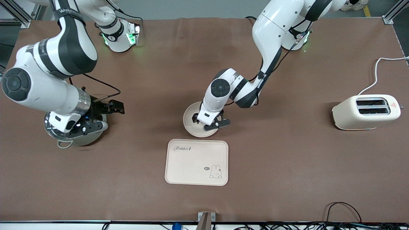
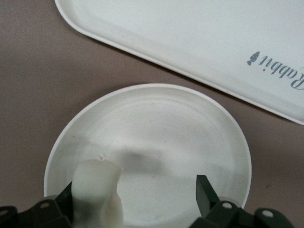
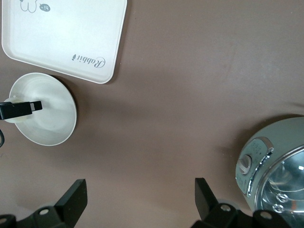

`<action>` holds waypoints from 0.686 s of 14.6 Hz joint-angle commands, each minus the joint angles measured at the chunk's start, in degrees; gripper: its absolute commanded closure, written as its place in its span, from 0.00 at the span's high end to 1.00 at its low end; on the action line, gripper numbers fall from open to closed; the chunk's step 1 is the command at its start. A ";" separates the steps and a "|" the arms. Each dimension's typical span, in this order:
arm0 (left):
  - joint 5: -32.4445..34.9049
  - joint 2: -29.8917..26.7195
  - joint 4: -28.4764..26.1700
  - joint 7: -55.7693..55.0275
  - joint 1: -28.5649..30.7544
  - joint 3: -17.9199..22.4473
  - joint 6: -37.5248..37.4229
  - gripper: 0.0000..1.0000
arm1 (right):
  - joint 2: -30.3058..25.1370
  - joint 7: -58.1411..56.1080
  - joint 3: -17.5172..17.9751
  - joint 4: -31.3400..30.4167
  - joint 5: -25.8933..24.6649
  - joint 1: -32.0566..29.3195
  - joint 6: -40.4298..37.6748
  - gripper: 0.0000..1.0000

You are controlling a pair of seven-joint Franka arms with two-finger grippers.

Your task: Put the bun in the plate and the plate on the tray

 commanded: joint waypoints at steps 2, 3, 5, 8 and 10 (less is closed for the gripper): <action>1.61 -0.22 0.12 -0.99 -1.05 0.82 -0.59 1.00 | 0.32 0.28 -0.32 0.06 0.62 0.32 0.41 1.00; 3.19 -0.22 0.12 -0.90 -0.88 0.74 -0.59 1.00 | 0.67 0.19 -0.32 0.06 0.62 0.32 0.41 1.00; 3.82 -0.04 0.12 -0.99 -0.97 0.56 -0.59 1.00 | 1.11 0.28 -0.32 0.15 0.62 0.41 0.59 1.00; 6.09 -3.28 2.48 5.21 3.67 0.74 -10.20 1.00 | 3.12 0.63 -0.32 -0.02 0.71 2.42 2.60 1.00; 6.19 -6.26 5.04 15.22 8.68 0.73 -18.92 1.00 | 4.79 3.77 -0.24 -0.20 0.79 4.53 5.23 1.00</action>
